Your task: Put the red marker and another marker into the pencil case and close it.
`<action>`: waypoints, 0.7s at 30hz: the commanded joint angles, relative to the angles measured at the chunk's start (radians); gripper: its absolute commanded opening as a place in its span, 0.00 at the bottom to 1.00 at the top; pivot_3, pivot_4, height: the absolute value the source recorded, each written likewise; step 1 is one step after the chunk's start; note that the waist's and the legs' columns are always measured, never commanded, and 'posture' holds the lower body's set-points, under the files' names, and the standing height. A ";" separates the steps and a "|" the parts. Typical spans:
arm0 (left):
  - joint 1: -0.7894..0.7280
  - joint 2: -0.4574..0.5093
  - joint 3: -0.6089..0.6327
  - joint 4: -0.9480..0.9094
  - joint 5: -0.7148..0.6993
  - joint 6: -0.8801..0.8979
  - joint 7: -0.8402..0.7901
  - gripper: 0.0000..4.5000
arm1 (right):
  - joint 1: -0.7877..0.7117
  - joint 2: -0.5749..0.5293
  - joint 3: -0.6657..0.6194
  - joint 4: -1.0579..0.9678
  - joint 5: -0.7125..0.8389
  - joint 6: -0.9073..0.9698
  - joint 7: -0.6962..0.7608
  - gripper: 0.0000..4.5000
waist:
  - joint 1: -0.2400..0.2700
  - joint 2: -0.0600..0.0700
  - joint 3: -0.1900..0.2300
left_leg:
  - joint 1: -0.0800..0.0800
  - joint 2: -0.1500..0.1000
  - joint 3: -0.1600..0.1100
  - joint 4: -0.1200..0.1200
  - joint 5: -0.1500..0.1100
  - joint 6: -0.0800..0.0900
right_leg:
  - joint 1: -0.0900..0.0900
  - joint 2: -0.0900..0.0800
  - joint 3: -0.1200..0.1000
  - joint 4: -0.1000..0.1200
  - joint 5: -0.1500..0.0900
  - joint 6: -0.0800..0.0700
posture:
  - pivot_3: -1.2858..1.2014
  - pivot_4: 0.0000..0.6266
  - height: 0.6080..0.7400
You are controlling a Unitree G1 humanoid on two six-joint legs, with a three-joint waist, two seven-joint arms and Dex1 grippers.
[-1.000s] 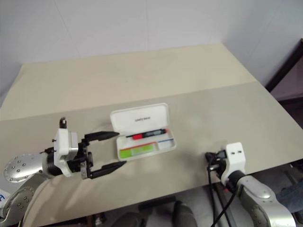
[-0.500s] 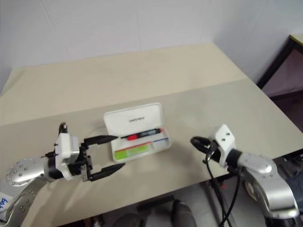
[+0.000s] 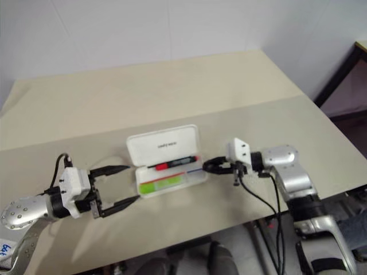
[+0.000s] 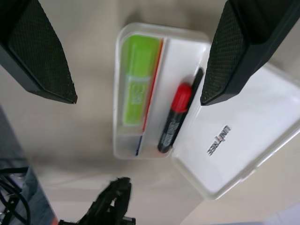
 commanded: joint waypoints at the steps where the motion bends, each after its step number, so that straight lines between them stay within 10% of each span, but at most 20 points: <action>1: -0.001 0.001 0.029 -0.004 0.008 -0.032 0.001 1.00 | -0.063 0.032 0.017 0.082 -0.031 -0.095 0.046 0.08 | -0.003 0.000 0.000 | 0.000 -0.001 0.000 0.000 0.000 0.000 | 0.000 0.000 0.000 0.000 0.000 0.000 | 0.52 0.24 1.00; 21: 0.055 -0.002 0.053 -0.071 0.008 -0.019 0.065 1.00 | -0.209 0.165 0.052 0.393 -0.130 -0.277 0.079 0.16 | -0.028 0.001 0.001 | 0.001 -0.001 0.001 0.000 0.000 0.000 | -0.001 0.000 0.000 0.003 0.000 0.000 | 0.52 0.24 1.00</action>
